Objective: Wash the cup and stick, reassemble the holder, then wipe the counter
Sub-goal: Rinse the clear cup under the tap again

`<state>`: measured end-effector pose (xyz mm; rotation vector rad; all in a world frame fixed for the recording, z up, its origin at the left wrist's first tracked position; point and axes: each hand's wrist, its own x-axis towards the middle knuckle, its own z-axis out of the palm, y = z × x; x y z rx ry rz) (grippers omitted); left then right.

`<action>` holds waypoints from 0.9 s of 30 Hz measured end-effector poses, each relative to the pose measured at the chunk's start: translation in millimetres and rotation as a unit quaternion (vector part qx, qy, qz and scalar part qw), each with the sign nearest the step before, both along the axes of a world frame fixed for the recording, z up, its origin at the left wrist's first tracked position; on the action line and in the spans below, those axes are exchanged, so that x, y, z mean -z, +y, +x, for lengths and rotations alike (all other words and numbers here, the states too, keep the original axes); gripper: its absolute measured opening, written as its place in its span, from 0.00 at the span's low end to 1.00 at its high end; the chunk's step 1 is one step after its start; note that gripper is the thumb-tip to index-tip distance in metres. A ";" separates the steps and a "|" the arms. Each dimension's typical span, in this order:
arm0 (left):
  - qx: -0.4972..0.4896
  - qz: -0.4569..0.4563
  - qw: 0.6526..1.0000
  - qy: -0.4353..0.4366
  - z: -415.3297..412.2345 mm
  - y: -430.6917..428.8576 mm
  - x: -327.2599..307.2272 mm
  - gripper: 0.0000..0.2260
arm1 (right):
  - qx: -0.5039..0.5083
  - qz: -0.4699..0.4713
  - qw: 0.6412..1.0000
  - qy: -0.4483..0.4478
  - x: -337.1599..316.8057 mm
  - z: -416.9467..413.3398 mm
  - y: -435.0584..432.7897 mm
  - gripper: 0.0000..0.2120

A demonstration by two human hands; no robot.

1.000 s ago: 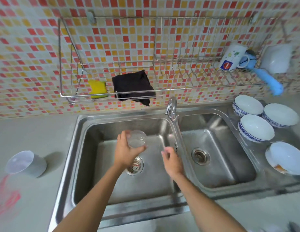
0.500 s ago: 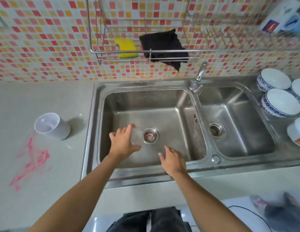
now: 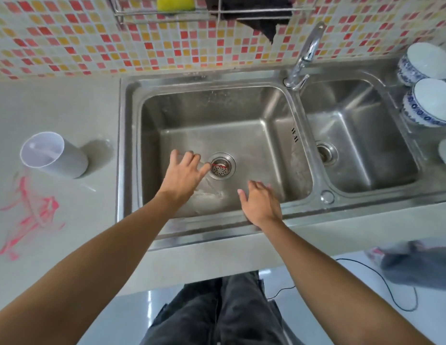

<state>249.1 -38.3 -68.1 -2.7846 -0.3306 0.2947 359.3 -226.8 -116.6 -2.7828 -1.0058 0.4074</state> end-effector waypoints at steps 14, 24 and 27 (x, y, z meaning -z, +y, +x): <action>0.104 0.118 0.987 -0.018 1.9 4.8 -3.8 0.29 | 0.013 0.020 0.999 0.030 5.0 -0.7 -2.2 0.28; -0.248 -0.118 0.926 -0.261 -31.2 -18.1 -27.3 0.34 | 0.016 0.041 0.996 0.080 -6.4 2.6 -12.2 0.27; -0.346 -0.169 0.859 -0.337 -56.6 -16.1 -37.1 0.34 | 0.033 0.090 0.989 0.113 -8.0 4.4 -12.7 0.24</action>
